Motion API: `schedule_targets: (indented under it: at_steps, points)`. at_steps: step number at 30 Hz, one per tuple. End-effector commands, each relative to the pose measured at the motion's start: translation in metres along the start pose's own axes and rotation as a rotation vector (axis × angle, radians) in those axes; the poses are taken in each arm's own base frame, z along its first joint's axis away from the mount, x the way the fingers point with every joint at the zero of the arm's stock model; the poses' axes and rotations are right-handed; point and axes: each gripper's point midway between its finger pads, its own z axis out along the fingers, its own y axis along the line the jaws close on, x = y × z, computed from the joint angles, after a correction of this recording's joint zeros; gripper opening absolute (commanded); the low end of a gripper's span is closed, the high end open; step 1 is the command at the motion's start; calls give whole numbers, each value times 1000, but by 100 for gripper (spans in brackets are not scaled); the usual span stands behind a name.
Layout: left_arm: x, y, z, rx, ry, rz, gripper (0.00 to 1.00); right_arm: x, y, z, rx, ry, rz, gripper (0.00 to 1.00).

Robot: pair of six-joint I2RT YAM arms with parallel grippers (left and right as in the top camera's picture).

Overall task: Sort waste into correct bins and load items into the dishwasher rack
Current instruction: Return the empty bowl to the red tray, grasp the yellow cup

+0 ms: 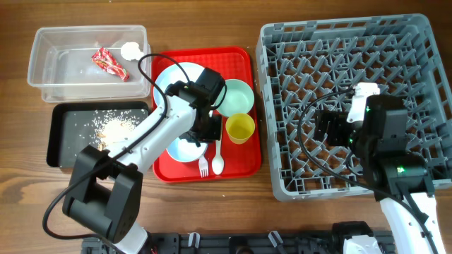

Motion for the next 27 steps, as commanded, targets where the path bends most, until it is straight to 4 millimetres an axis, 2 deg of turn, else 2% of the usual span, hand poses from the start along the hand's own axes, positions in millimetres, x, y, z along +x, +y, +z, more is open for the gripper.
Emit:
schedule_targets:
  at_steps: [1,3,5,7,8,11,13,17,18,20,22,24,25,26,27]
  points:
    - [-5,1,-3,-12,-23,-9,43,-8,4,-5,-20,-19,13,100]
    - [-23,-9,-23,19,-89,1,49,-8,4,-5,-20,-19,13,100]
    - [-47,-23,-51,63,-183,10,57,-8,4,-5,-20,-18,13,100]
    - [-64,-40,-67,133,-249,24,57,-8,4,-5,-20,-19,13,100]
    - [-67,-46,-68,160,-261,28,55,-8,4,-5,-20,-19,13,100]
    - [-64,-52,-56,155,-235,42,53,-8,4,-5,-20,-19,13,100]
    - [-55,-55,-31,126,-169,56,53,-8,4,-5,-20,-18,13,100]
    - [-39,-53,4,75,-58,66,38,-8,4,-5,-20,-18,13,100]
    - [-38,-53,6,71,-51,65,32,-8,4,-5,-20,-18,13,100]
    - [-39,-53,6,71,-52,66,4,-8,4,-5,-20,-18,13,100]
    - [-39,-52,5,71,-53,63,4,-8,4,-5,-20,-18,12,100]
    - [-39,-53,-5,77,-63,64,4,-10,4,-5,-20,-27,12,100]
    - [-38,-52,-19,92,-74,59,4,-14,3,-5,-16,-45,12,100]
    - [-40,-53,-45,163,-106,40,4,-23,4,-5,-21,-80,11,100]
    - [-47,-53,-66,246,-143,15,4,-31,13,-6,-73,-109,9,100]
